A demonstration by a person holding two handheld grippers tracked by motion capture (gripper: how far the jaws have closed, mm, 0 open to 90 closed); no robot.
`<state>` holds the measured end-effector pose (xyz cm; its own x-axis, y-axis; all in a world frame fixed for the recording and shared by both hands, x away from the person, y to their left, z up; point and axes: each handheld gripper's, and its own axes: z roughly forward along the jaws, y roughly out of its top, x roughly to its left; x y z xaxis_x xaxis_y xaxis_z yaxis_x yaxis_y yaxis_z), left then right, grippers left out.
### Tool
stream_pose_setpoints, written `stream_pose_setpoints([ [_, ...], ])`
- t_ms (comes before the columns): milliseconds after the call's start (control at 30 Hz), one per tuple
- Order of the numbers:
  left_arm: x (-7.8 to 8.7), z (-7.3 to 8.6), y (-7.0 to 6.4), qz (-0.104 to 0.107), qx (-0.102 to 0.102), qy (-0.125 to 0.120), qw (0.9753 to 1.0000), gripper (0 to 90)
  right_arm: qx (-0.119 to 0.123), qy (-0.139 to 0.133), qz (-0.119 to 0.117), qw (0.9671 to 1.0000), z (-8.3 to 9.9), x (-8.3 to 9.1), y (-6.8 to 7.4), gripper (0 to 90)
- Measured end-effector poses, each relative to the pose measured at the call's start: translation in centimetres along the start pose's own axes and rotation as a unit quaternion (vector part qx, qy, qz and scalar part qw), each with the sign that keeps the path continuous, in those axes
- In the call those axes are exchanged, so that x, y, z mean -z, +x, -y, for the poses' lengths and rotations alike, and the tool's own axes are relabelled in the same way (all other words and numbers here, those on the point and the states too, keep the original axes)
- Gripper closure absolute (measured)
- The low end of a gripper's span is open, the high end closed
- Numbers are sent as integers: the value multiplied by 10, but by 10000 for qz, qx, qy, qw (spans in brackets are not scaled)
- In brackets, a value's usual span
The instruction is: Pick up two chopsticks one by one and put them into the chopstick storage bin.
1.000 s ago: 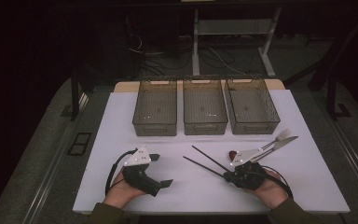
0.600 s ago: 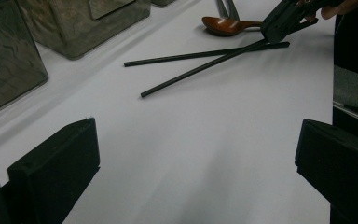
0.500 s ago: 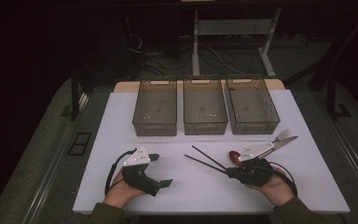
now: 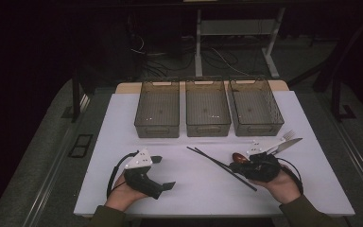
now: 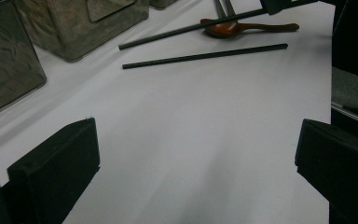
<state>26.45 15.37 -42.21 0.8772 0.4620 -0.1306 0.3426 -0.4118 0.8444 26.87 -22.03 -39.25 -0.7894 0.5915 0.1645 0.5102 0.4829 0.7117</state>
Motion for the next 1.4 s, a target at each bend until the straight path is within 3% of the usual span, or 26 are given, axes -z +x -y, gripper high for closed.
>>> stream_pose_setpoints([
  [533, -2, 0, 0, 25, 15, 8, 10000, 0, -129, -340, 191, 9992, -31, -3, -10, 859],
  [1133, -2, -1, -1, -1, -26, -17, 10000, 0, -149, -468, 404, 9980, -74, -13, -15, 859],
  [1400, -3, 0, -1, -17, -23, -2, 10000, 0, -134, -427, 455, 9980, -98, -28, -15, 859],
])
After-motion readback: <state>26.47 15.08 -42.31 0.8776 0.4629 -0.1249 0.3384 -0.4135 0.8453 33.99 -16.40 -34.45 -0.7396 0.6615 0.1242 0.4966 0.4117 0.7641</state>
